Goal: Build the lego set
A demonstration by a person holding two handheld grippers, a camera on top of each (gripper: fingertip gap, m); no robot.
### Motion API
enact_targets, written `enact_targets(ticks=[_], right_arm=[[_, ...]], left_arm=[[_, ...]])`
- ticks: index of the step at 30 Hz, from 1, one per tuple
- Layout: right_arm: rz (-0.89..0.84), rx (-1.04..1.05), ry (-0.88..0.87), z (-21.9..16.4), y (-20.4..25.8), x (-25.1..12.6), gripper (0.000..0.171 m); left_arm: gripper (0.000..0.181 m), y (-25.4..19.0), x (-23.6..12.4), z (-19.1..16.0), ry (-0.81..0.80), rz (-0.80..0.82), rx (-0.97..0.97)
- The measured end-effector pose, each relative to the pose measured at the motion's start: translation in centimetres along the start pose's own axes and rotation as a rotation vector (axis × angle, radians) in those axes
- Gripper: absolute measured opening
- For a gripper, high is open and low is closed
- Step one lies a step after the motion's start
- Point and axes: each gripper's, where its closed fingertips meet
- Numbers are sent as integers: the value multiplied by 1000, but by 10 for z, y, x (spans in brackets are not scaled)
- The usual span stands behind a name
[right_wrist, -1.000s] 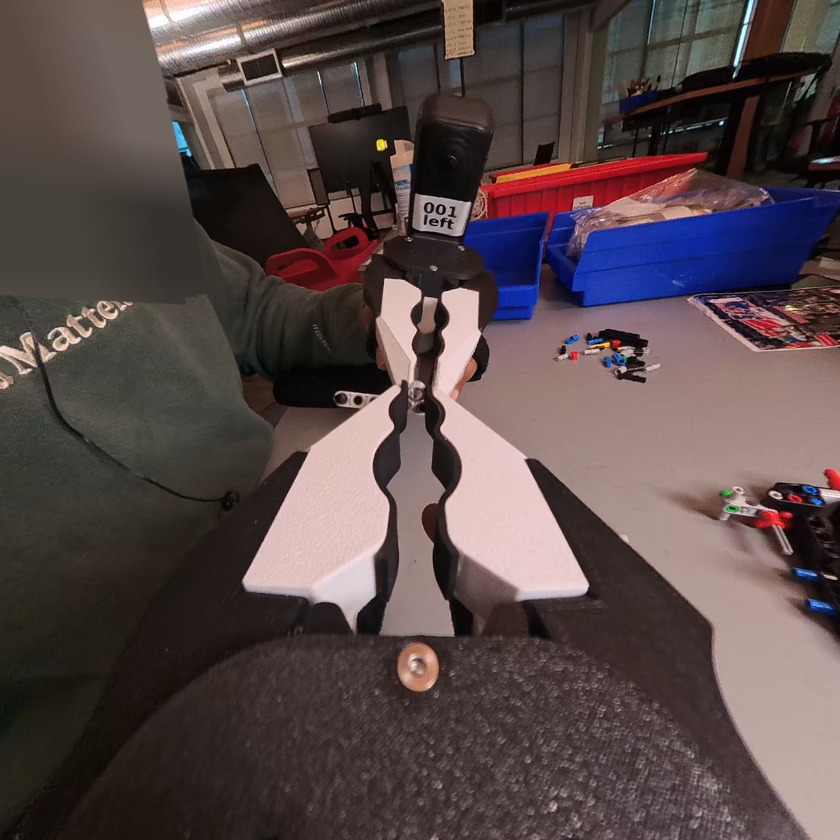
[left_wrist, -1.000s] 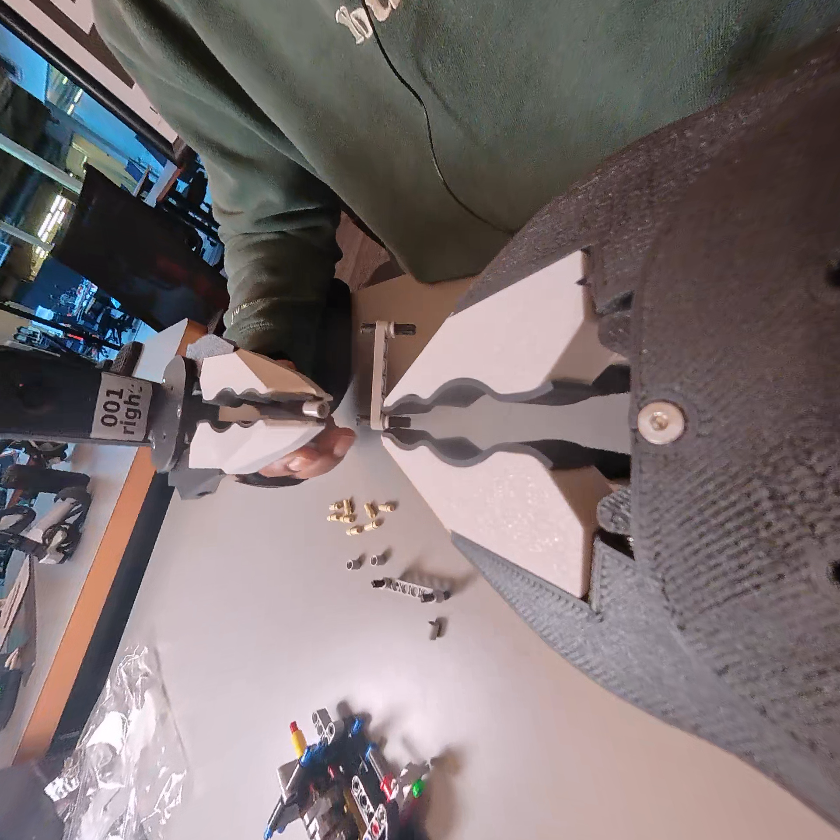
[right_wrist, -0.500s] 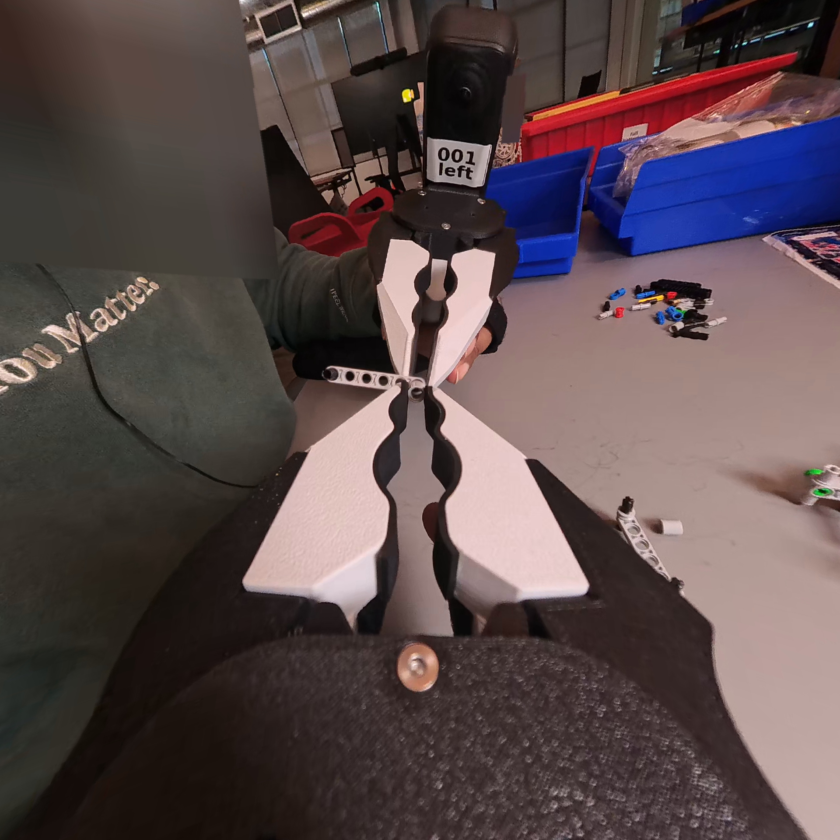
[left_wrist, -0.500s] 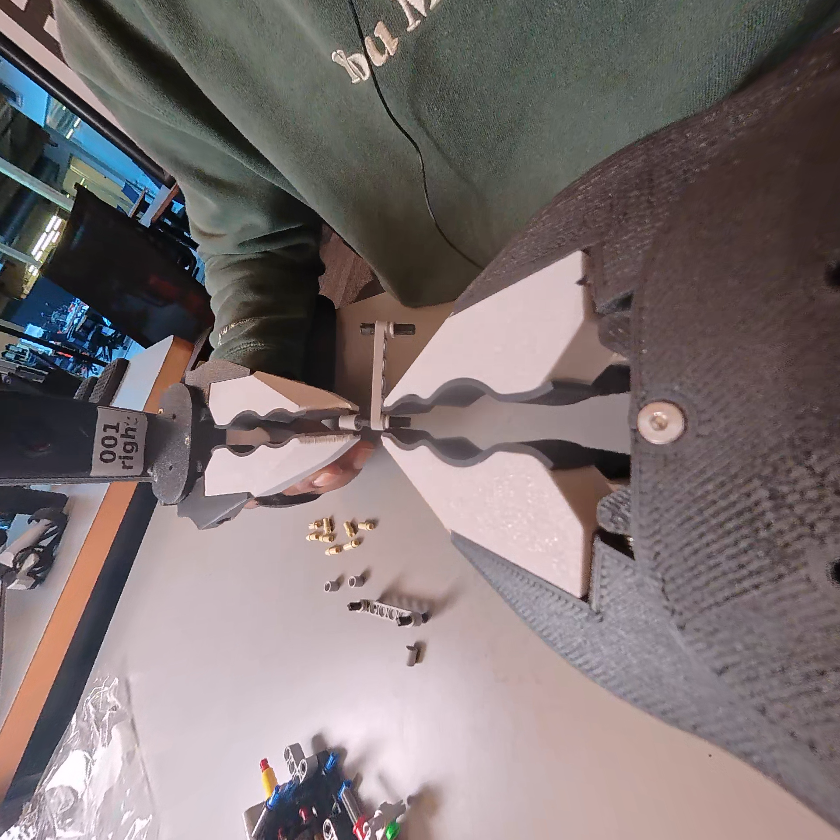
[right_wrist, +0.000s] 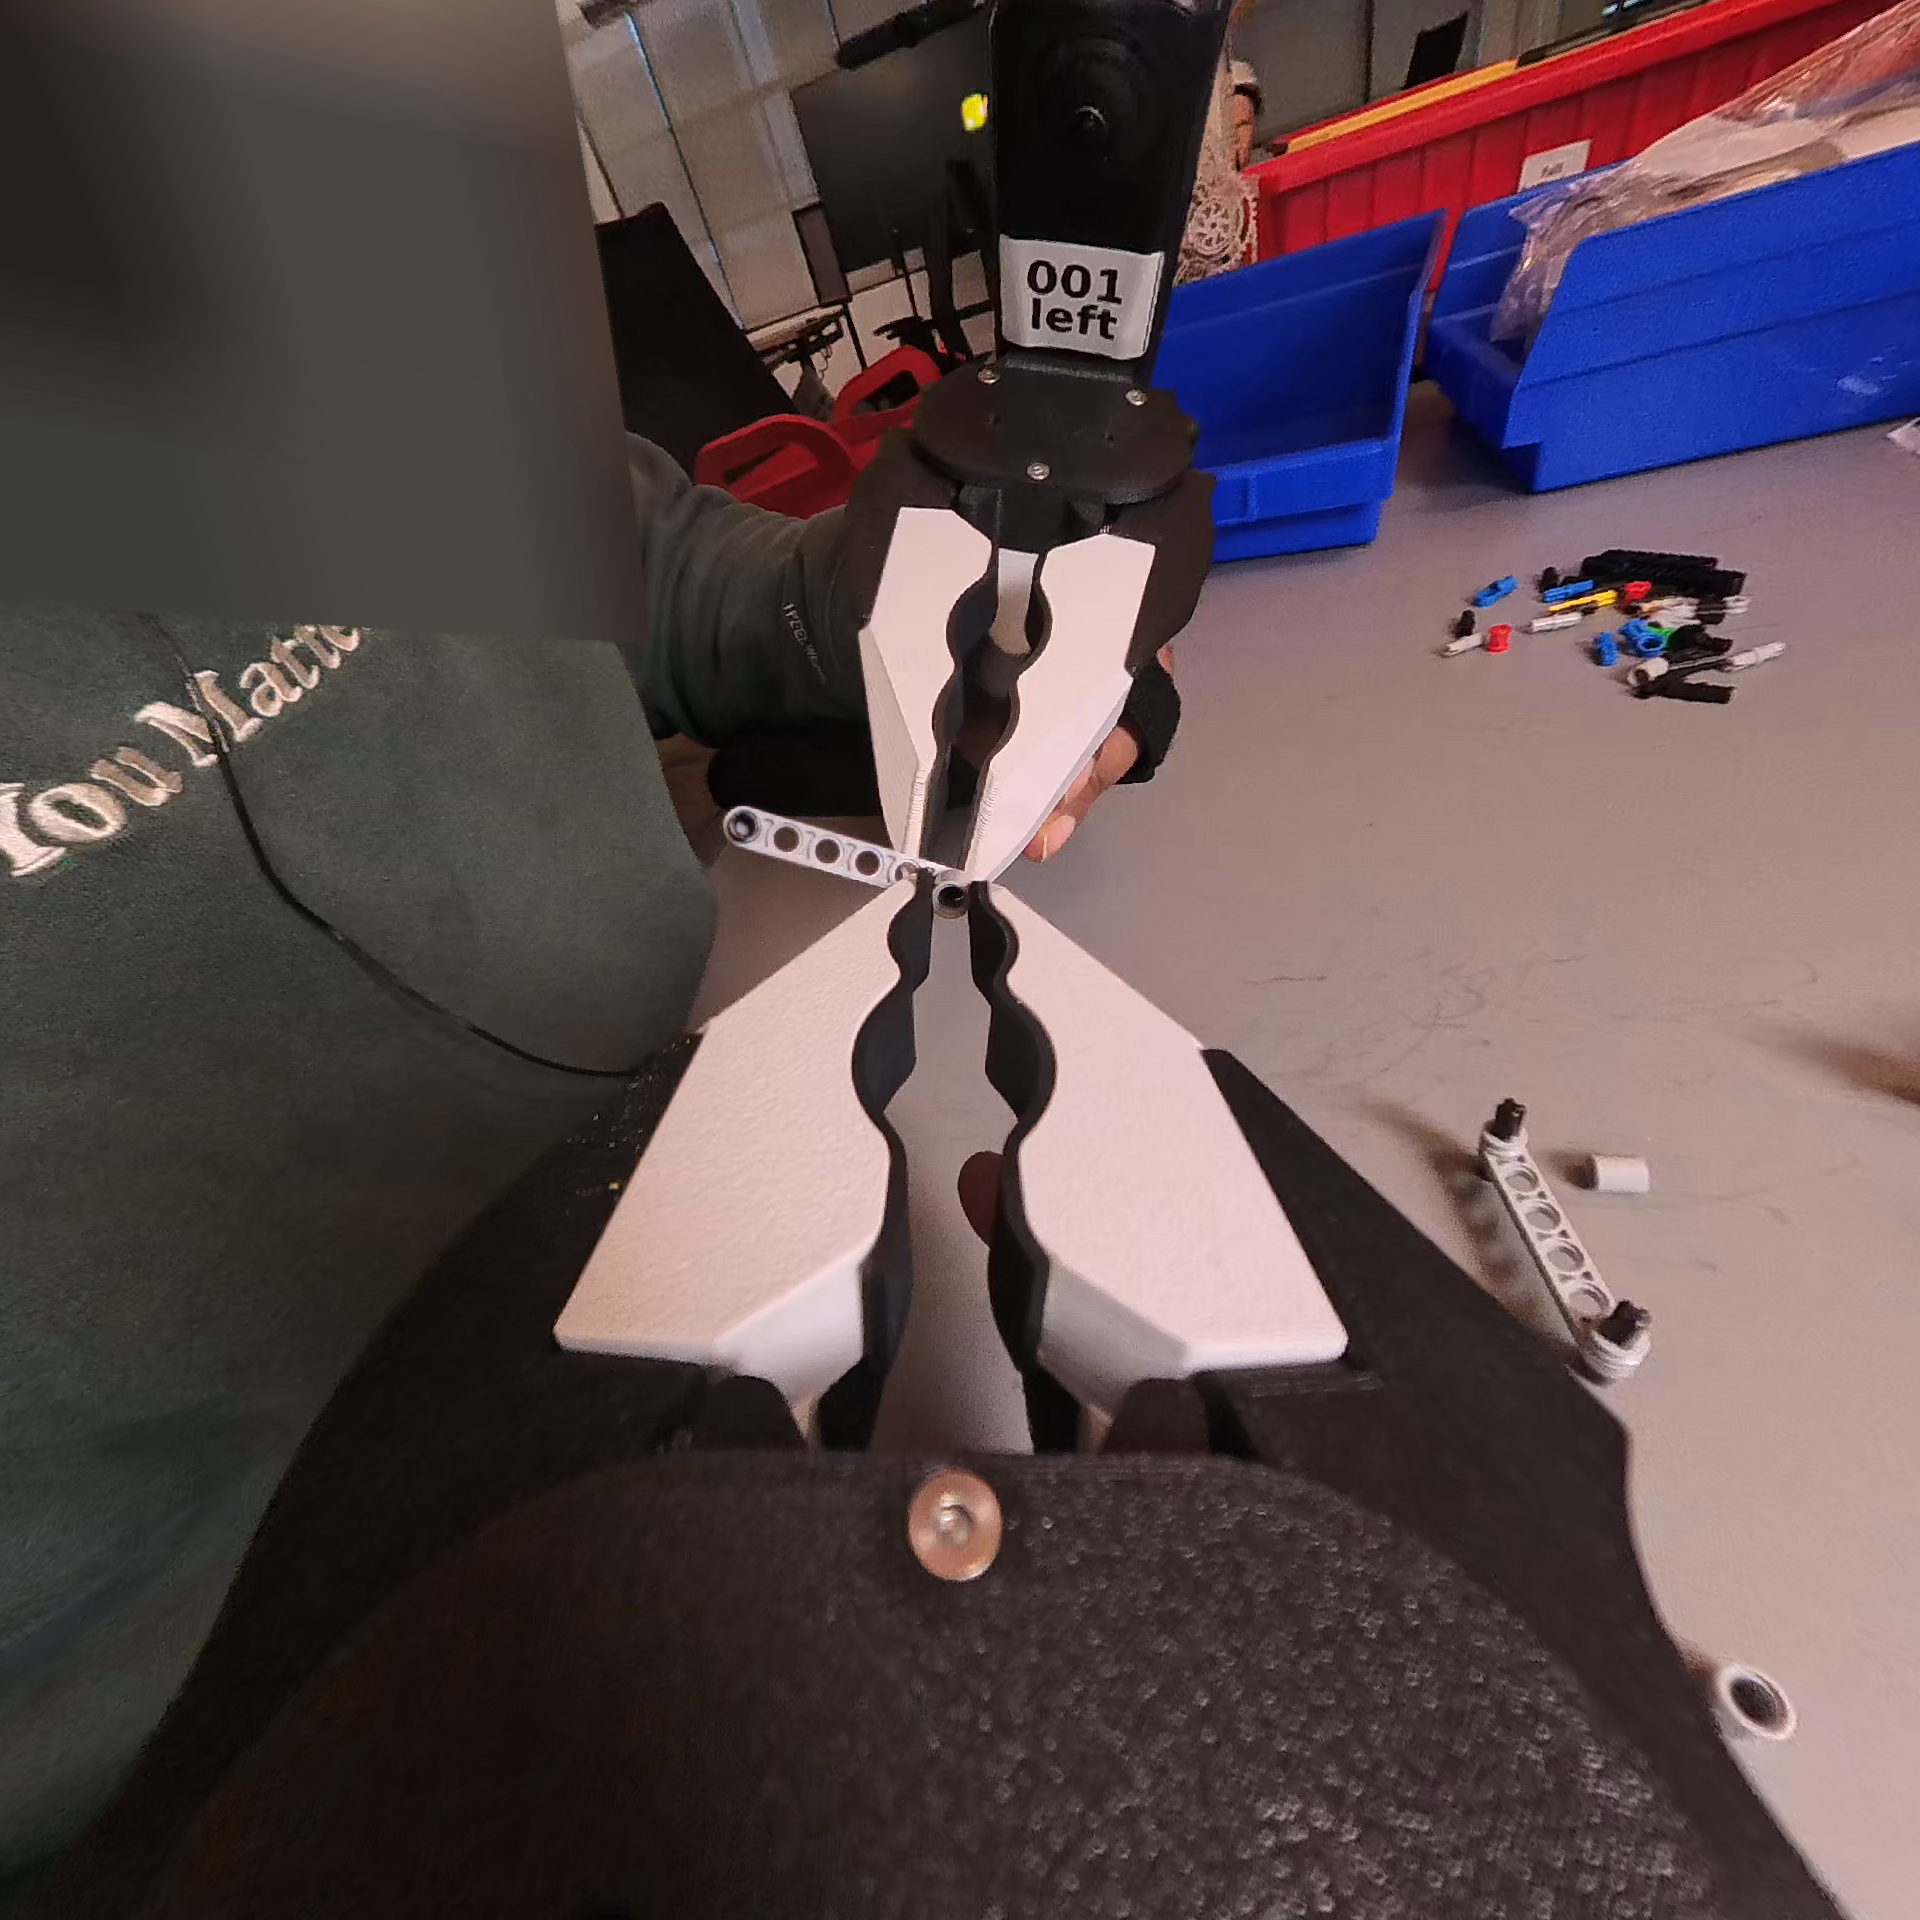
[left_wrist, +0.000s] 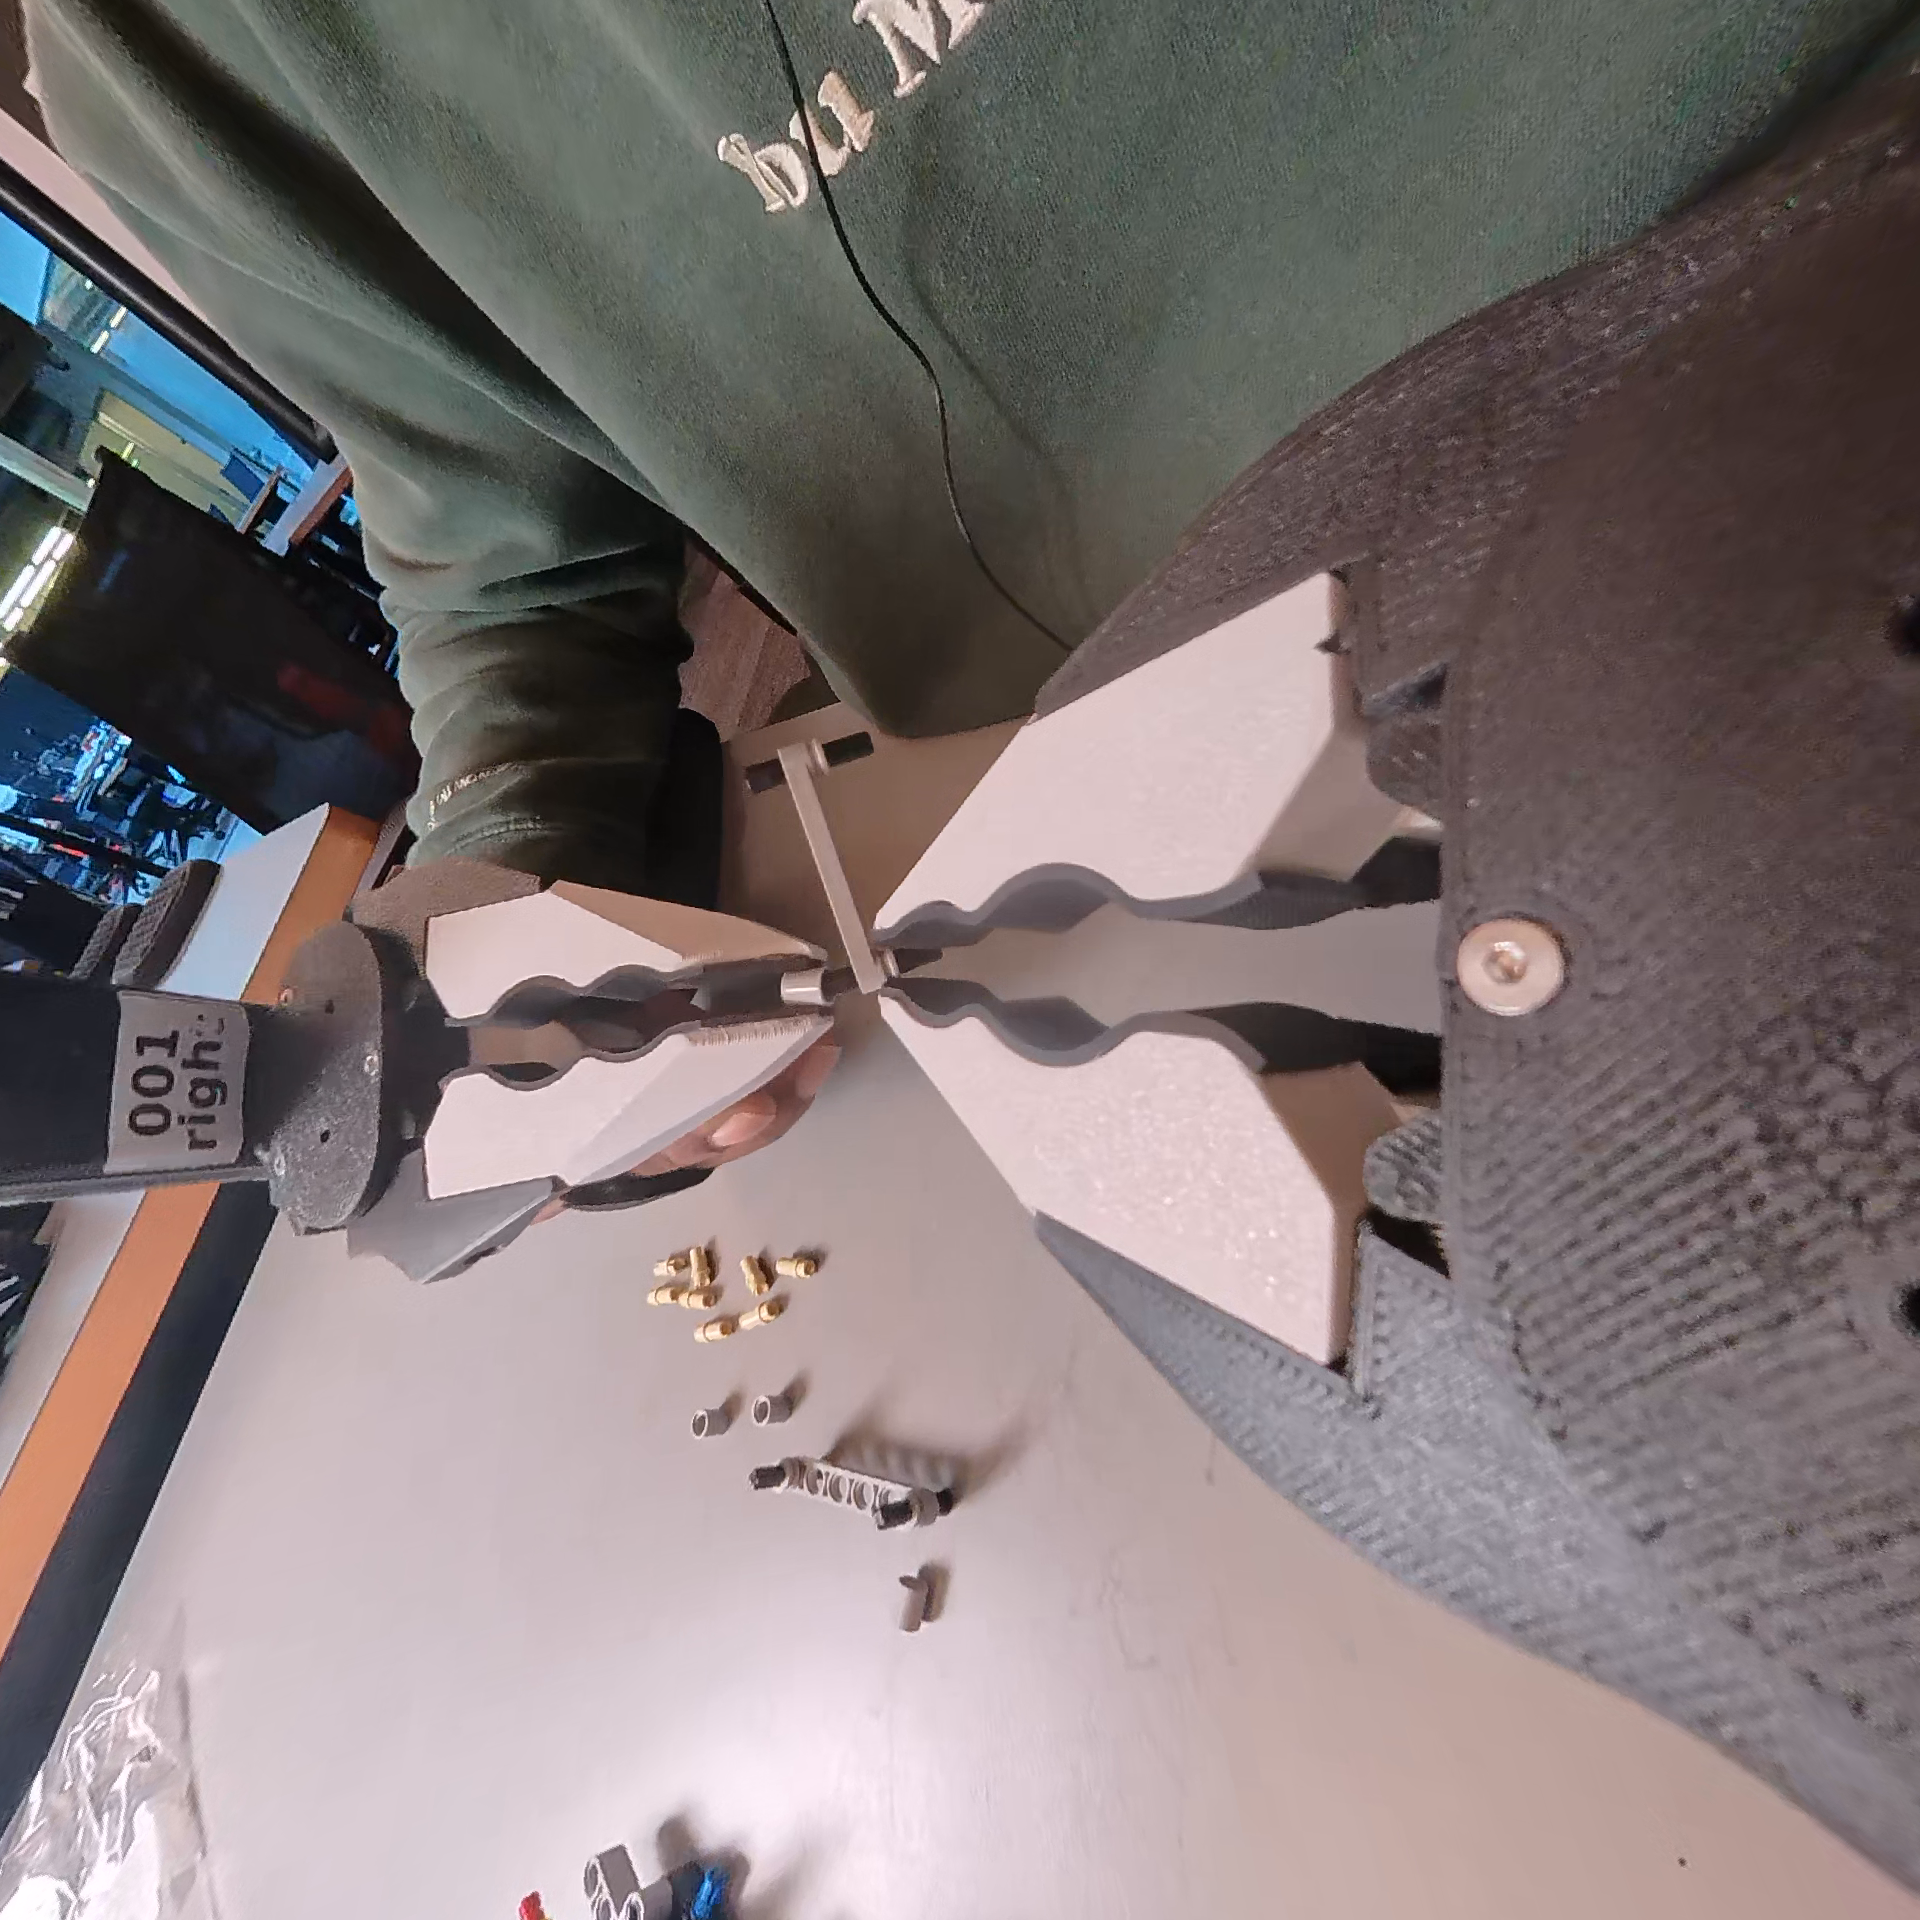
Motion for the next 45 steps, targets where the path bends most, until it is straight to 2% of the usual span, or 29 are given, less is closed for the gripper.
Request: enact_targets(ticks=[14, 25, 33, 38, 45], right_arm=[[164, 88, 100, -22, 21, 11, 4], [183, 91, 160, -30, 27, 14, 4], [158, 36, 315, -52, 27, 15, 4], [139, 21, 379, -61, 23, 12, 4], [155, 38, 401, -65, 25, 12, 5]], left_arm=[[3, -20, 5, -23, 108, -108, 65], [3, -25, 12, -33, 141, -142, 34], [3, -25, 20, -51, 251, -166, -32], [3, -20, 25, -58, 311, -130, 3], [3, -21, 26, -60, 303, -146, -2]])
Point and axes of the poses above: each gripper's, where its closed fingertips meet, x out along the fingers, z out of its top, y = z × x across the jaws, and after that the axes turned 6 degrees about z, right-handed
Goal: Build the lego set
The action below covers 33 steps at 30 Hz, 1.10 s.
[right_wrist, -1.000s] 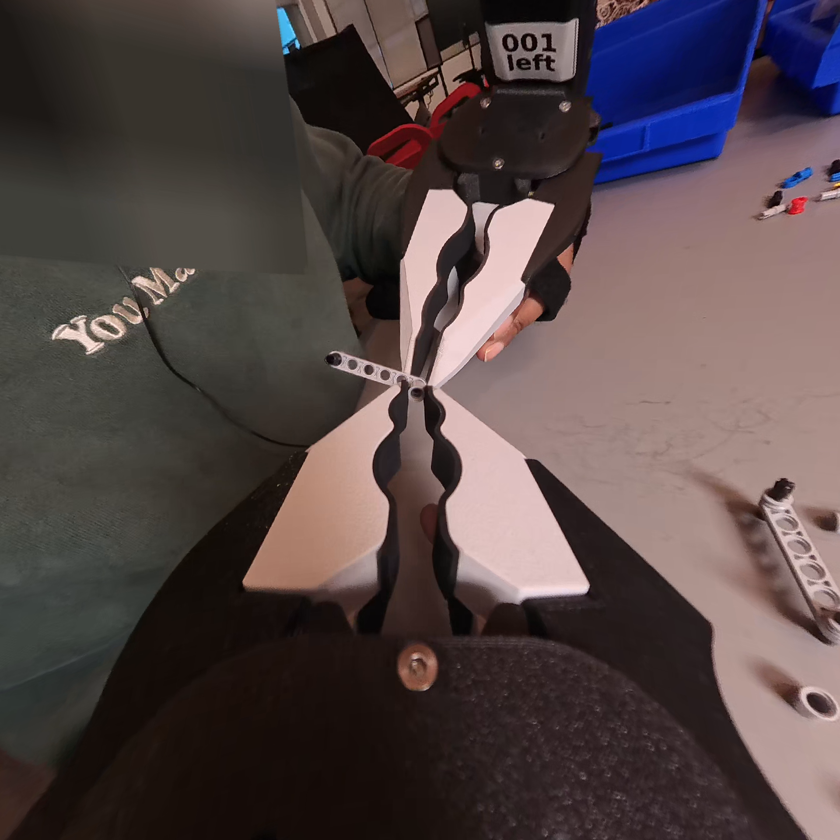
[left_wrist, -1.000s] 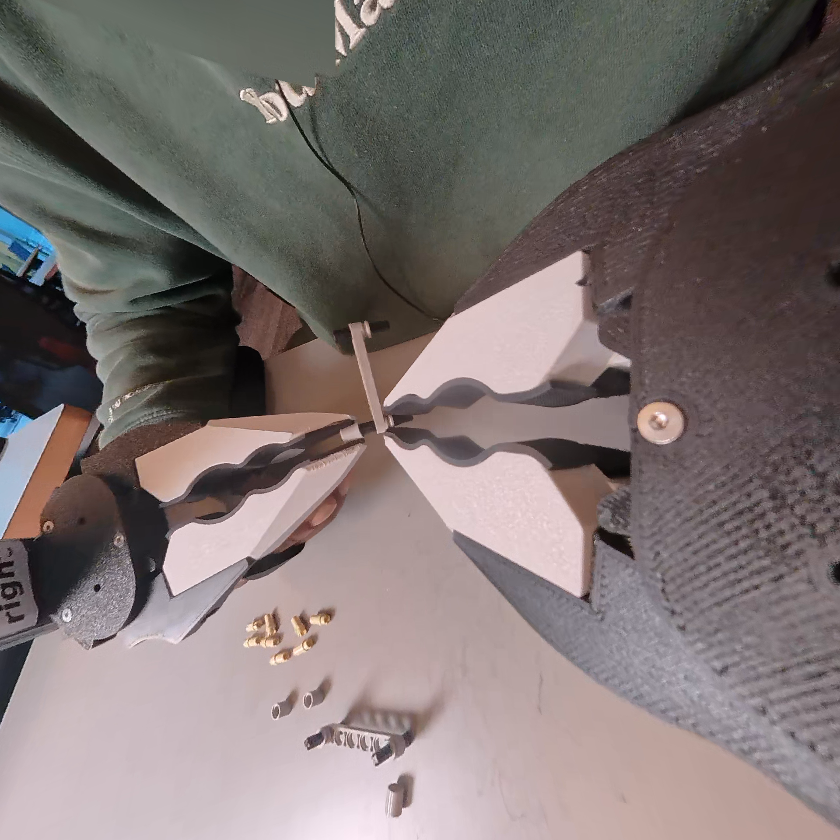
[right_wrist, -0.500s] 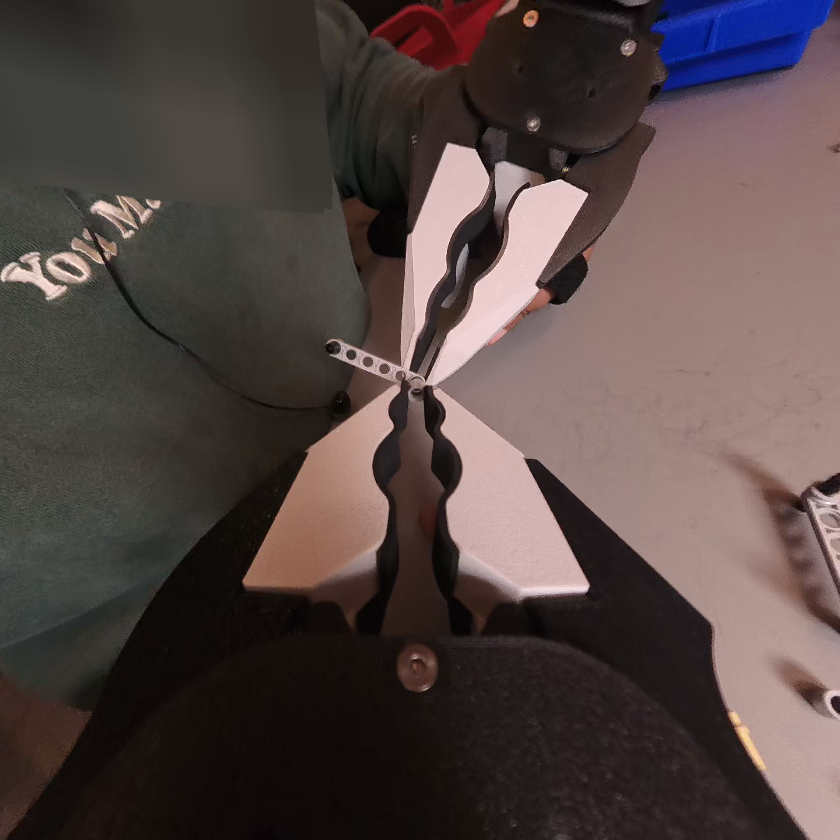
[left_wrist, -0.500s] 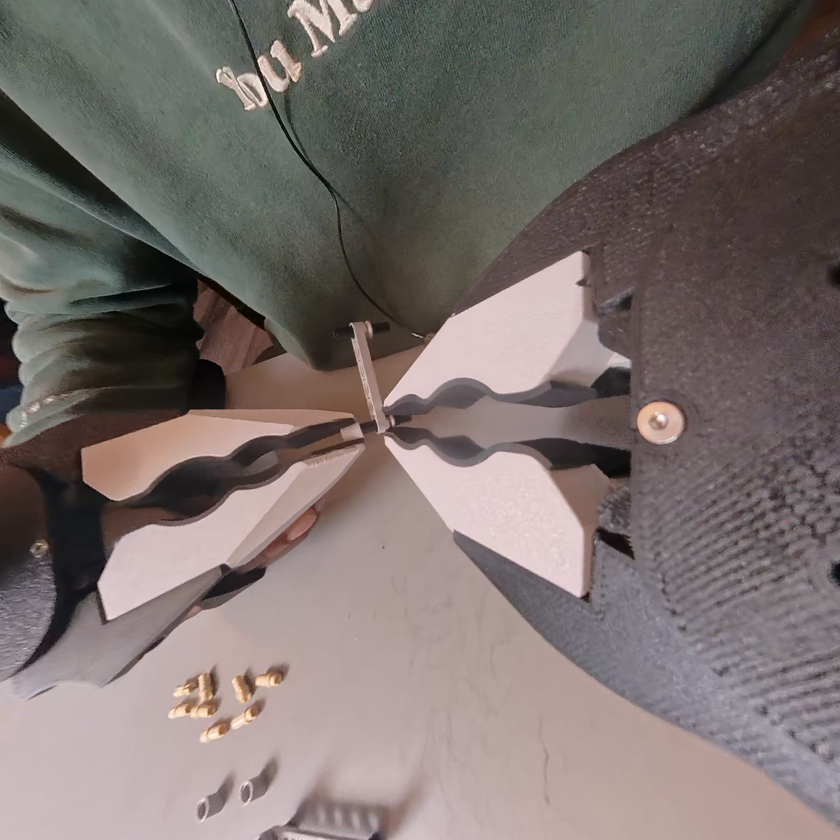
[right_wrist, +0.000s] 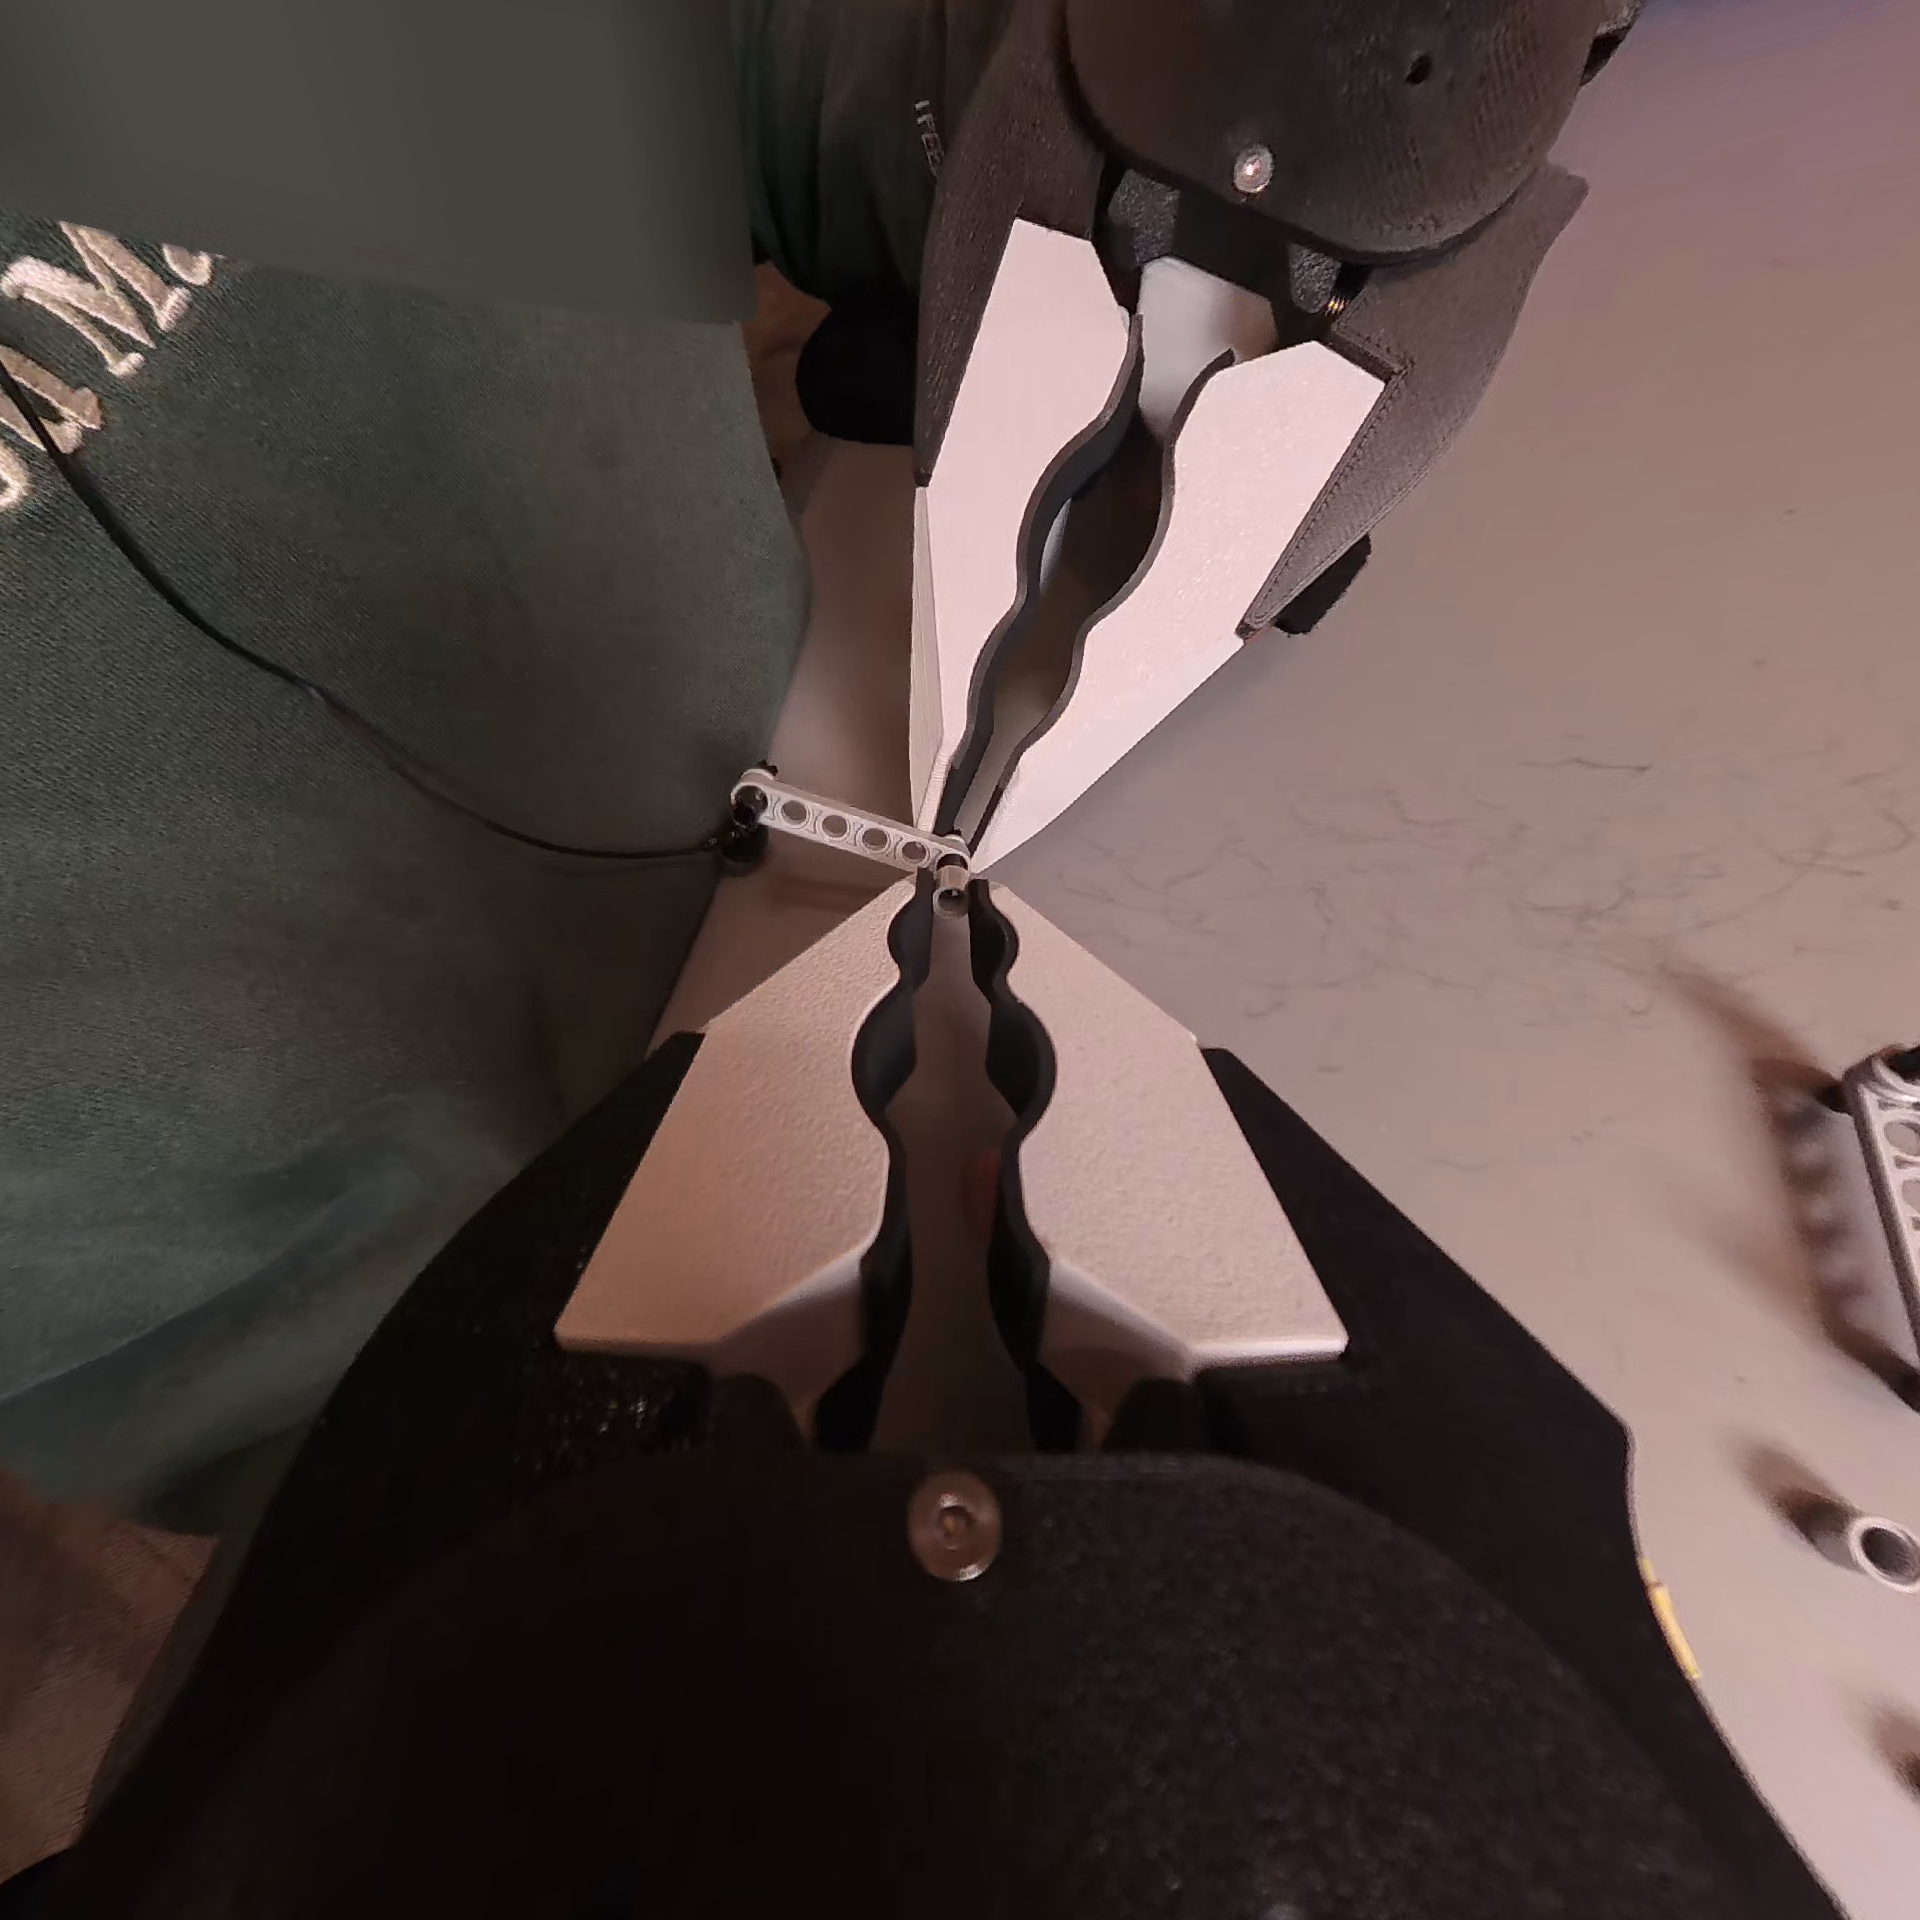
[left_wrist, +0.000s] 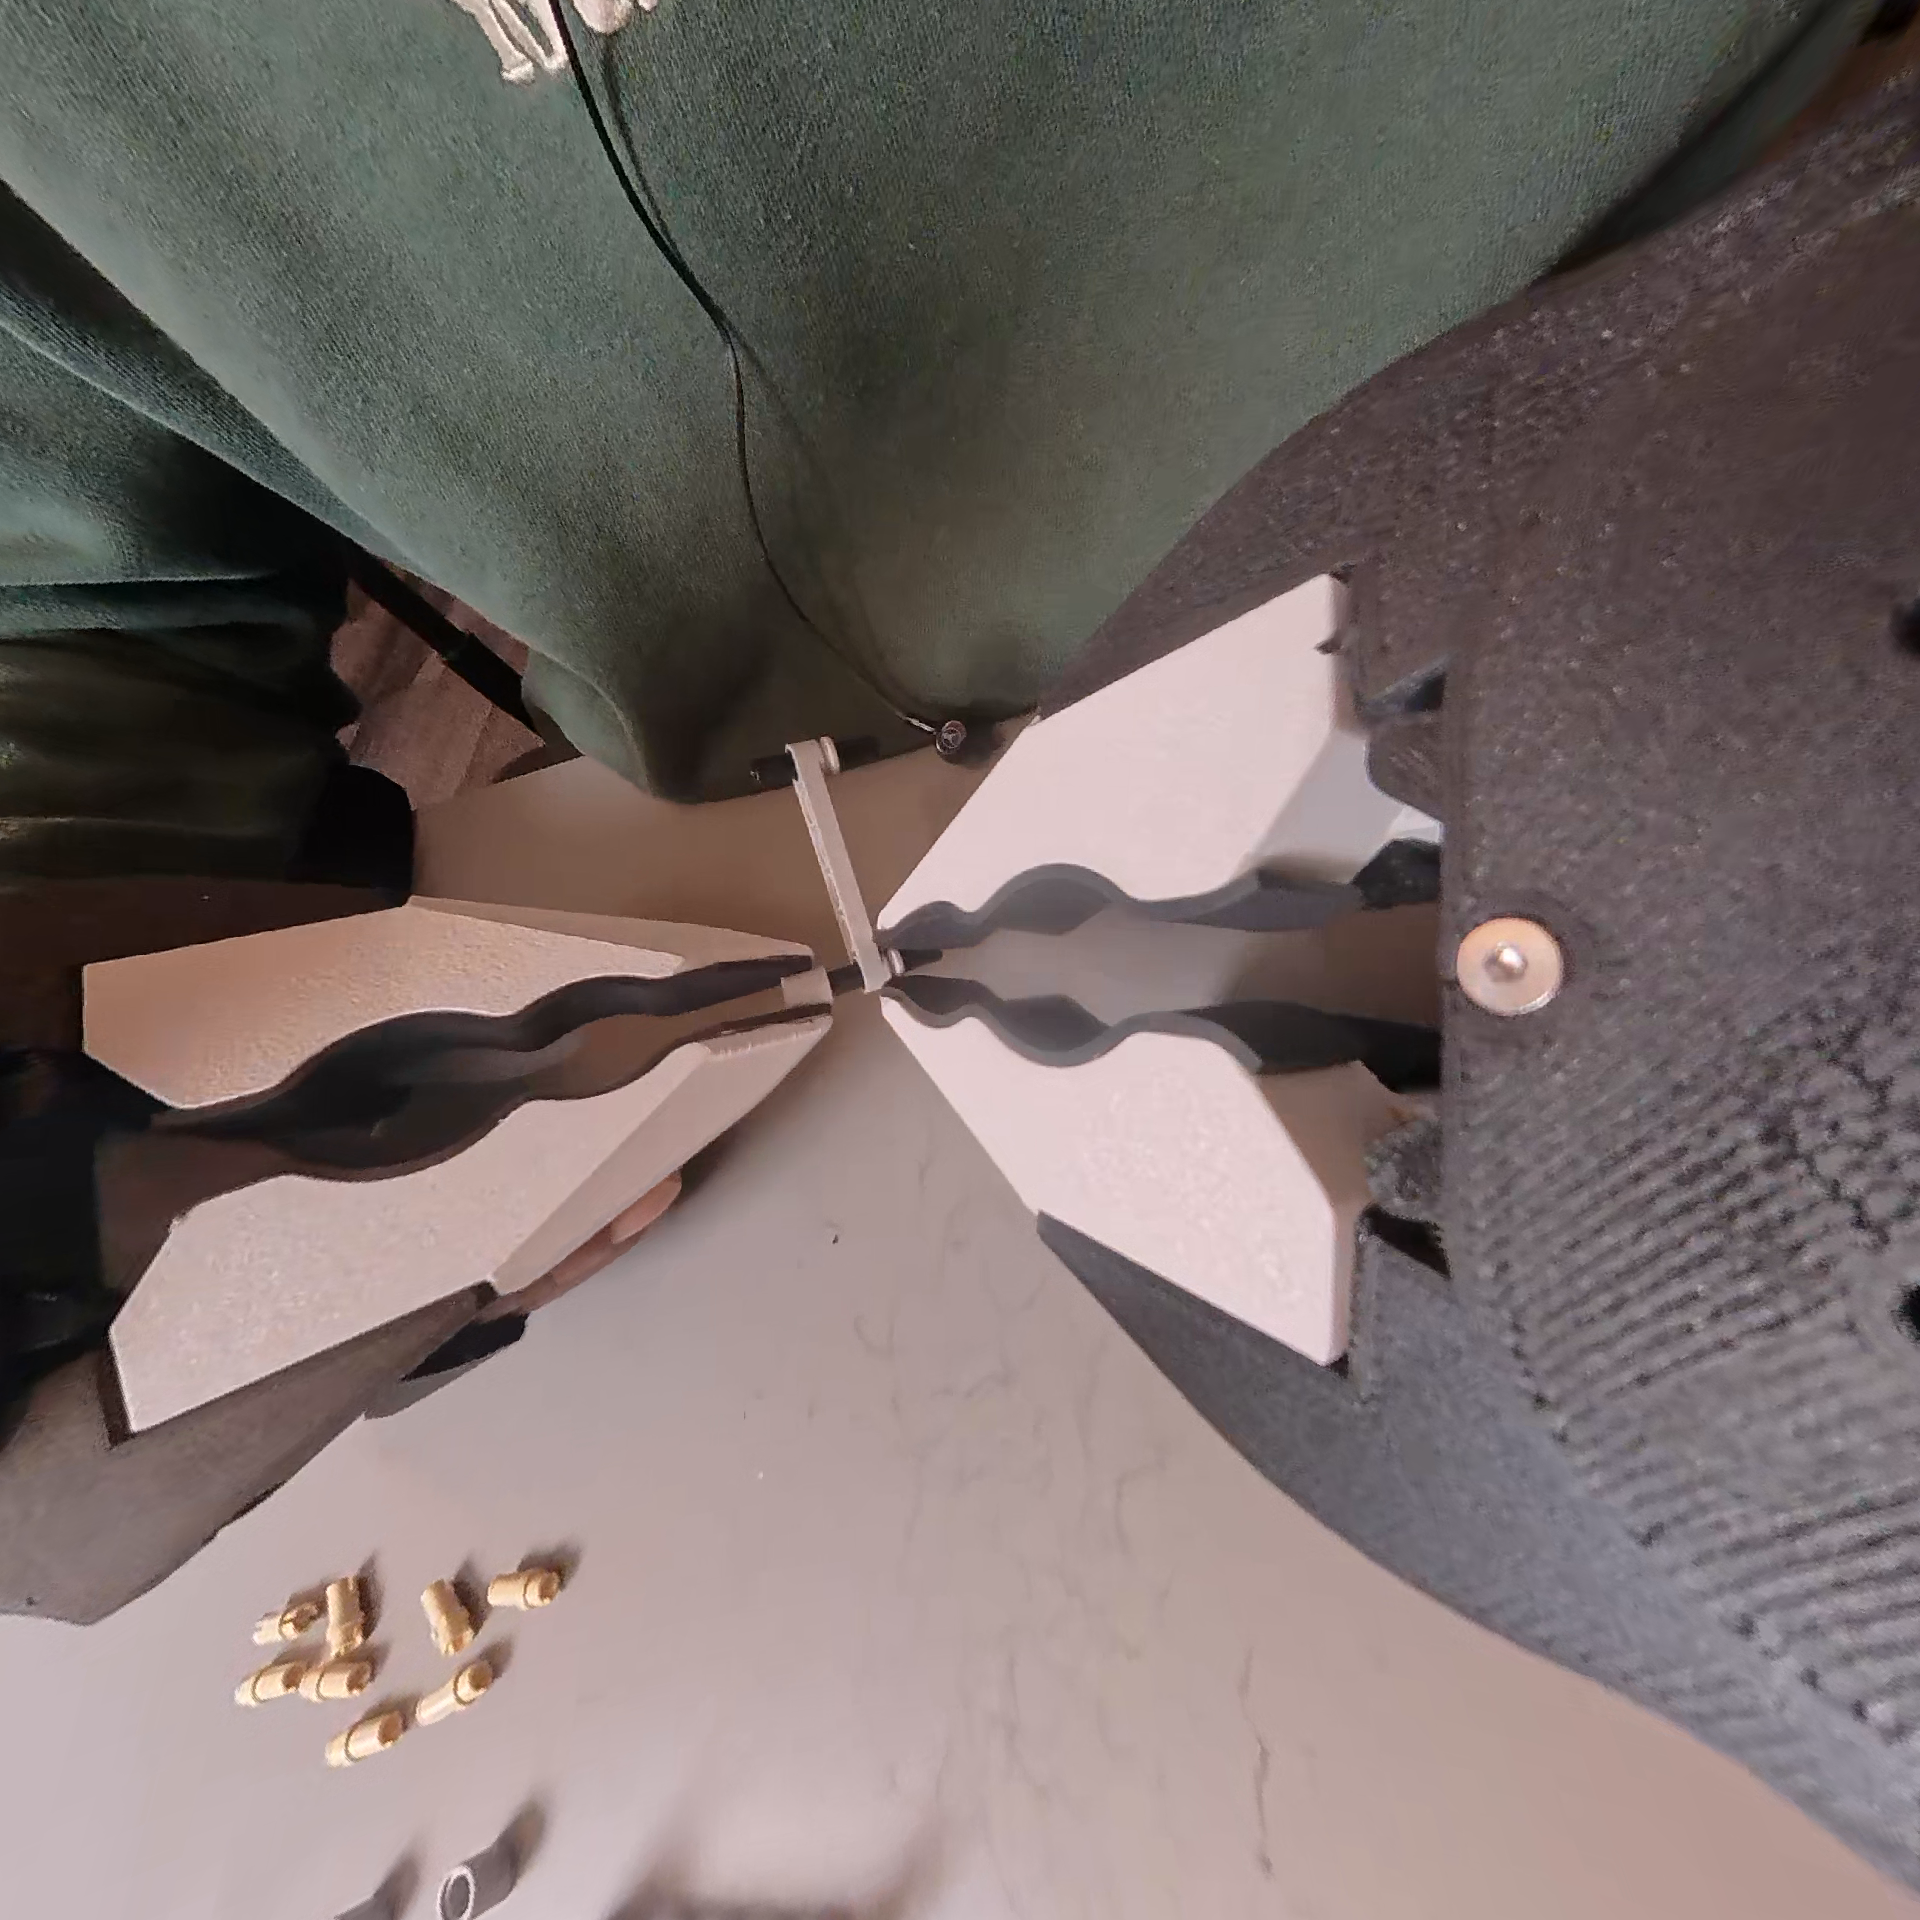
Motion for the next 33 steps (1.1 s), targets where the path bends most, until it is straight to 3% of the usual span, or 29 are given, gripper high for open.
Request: enact_targets(ticks=[33], right_arm=[[149, 6, 106, -10, 20, 14, 4]], left_arm=[[1, -22, 12, -7, 69, -164, -17]])
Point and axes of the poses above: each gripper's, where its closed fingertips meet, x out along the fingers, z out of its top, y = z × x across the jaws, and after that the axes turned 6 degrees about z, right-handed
